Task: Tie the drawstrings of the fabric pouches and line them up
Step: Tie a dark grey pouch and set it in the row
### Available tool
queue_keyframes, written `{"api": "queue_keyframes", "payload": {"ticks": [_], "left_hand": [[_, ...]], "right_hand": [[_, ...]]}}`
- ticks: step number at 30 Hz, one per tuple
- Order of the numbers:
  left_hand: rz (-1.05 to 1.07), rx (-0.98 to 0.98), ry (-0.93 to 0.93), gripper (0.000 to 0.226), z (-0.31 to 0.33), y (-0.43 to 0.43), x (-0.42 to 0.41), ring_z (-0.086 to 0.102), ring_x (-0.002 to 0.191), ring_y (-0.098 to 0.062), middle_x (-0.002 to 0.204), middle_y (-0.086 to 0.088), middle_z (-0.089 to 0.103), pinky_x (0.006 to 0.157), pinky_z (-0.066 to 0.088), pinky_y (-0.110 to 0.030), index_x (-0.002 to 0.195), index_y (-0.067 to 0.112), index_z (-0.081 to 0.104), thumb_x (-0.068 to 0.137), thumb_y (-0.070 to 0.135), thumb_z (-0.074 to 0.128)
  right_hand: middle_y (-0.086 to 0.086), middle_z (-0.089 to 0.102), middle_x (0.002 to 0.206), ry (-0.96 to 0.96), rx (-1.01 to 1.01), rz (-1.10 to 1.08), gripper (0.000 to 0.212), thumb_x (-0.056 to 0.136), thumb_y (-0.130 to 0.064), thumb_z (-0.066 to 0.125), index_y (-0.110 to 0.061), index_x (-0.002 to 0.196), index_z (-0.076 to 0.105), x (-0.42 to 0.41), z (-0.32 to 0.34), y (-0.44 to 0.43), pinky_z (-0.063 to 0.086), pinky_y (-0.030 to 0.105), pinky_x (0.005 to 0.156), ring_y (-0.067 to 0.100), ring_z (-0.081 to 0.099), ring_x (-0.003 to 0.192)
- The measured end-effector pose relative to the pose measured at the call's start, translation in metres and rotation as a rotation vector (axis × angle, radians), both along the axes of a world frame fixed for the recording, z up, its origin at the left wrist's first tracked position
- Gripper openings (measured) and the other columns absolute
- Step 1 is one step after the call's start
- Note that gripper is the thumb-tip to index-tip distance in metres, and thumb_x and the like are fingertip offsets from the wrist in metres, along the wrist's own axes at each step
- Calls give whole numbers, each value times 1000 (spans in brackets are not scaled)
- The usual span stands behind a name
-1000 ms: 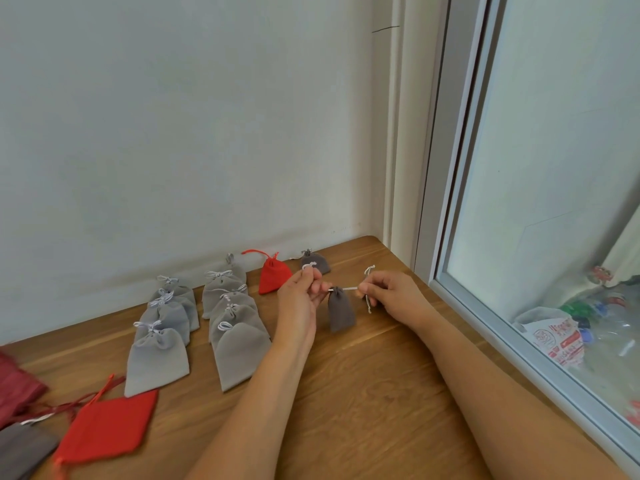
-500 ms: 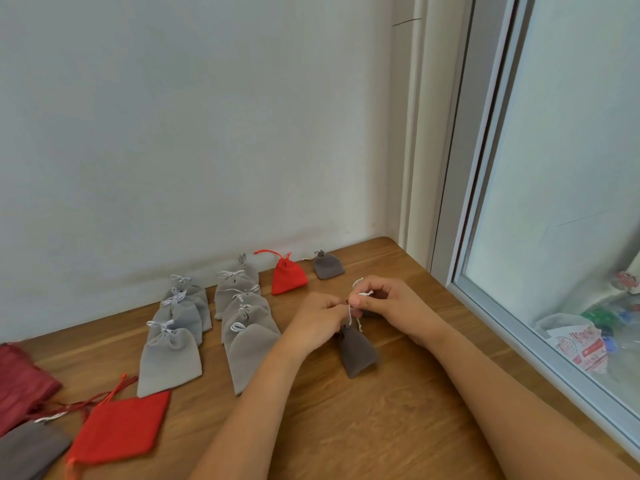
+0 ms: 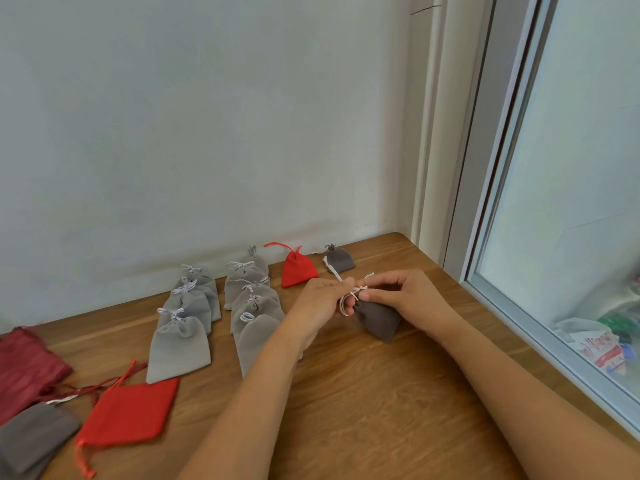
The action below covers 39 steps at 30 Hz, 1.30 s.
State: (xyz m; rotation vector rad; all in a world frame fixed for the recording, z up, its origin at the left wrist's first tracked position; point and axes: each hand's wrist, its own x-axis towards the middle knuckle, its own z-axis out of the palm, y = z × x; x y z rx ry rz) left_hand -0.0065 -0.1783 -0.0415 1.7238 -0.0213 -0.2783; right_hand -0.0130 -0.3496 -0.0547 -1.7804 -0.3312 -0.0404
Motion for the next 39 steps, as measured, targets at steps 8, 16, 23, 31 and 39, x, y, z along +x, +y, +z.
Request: {"api": "queue_keyframes", "payload": {"ticks": [8, 16, 23, 31, 39], "left_hand": [[-66, -136, 85, 19, 2, 7, 1, 64, 71, -12, 77, -3, 71, 78, 53, -28, 89, 11, 73, 95, 22, 59], [-9, -469, 269, 14, 9, 20, 0, 71, 71, -13, 81, -6, 74, 88, 52, -33, 87, 9, 71, 84, -3, 64], [-88, -289, 46, 19, 18, 17, -4, 69, 80, -17, 80, -5, 73, 83, 53, -28, 80, 12, 72, 78, -6, 68], [-167, 1, -221, 18, 19, 15, -5, 60, 76, -10, 74, 3, 67, 77, 46, -24, 72, 22, 68, 79, 6, 75], [0, 230, -407, 33, 5, 3, -4, 64, 69, -5, 76, 1, 70, 76, 51, -31, 66, 18, 45, 83, 3, 68]], "right_hand": [[-18, 70, 82, -264, -149, -192, 15, 81, -16, 74, -30, 84, 74, -2, -1, 9, 48, 10, 77, -3, 64, 86], [-3, 75, 82, -175, 68, 15, 12, 80, -6, 72, -6, 90, 77, -10, 17, 3, 52, 15, 70, 6, 69, 79], [4, 68, 99, -133, 32, 70, 29, 76, -30, 69, -7, 93, 76, -11, 27, -6, 54, 25, 77, 15, 64, 89], [3, 70, 100, -22, -67, 131, 20, 91, -7, 63, -13, 109, 65, -9, 21, -2, 58, 31, 76, 24, 69, 83], [4, 72, 86, 18, -220, -28, 13, 81, -13, 74, -16, 92, 67, -5, 14, 4, 60, 37, 75, 23, 71, 78]]}}
